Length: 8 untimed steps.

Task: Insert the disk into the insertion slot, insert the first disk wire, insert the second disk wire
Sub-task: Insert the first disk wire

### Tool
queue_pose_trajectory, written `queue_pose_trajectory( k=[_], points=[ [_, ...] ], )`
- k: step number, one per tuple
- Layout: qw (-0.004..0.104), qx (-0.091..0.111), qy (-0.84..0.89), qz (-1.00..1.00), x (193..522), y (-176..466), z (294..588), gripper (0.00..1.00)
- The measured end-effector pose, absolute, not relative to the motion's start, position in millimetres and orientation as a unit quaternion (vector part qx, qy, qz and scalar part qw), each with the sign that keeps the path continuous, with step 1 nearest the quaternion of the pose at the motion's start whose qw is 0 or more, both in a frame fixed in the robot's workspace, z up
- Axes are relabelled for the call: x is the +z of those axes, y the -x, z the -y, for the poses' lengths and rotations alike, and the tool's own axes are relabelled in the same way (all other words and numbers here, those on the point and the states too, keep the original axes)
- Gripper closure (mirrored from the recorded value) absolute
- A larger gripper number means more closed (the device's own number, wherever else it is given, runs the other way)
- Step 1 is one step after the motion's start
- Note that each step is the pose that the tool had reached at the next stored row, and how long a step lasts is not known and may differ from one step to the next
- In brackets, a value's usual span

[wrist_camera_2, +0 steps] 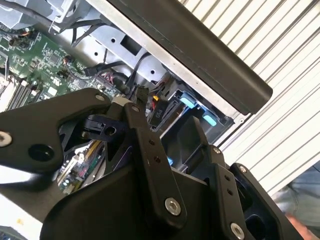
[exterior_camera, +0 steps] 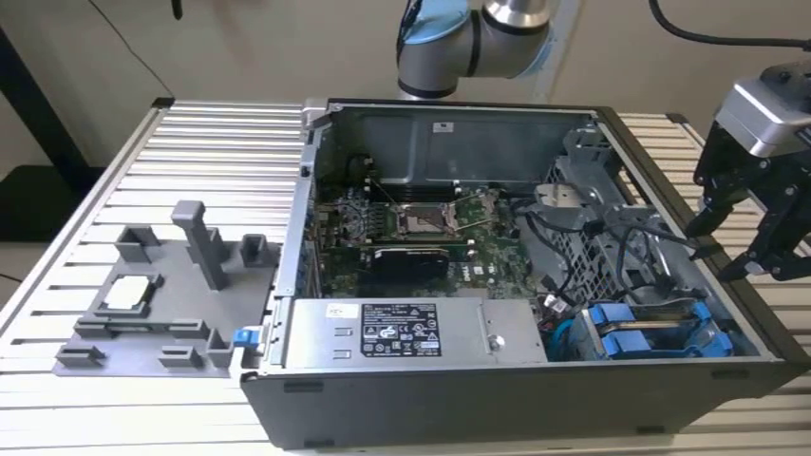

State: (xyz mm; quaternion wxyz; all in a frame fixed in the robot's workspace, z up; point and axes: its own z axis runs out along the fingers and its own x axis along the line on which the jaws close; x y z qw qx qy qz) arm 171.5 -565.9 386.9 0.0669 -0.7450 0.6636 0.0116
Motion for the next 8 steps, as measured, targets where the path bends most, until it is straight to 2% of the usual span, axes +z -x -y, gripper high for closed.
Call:
queue_pose_trajectory(
  k=[5, 7, 8],
  points=[
    [0.067, 0.012, 0.745, -0.664, 386.9, -171.5, 566.0, 0.47],
    [0.067, 0.012, 0.745, -0.664, 386.9, -171.5, 566.1, 0.50],
    [0.067, 0.012, 0.745, -0.664, 386.9, -171.6, 566.1, 0.56]
  ],
)
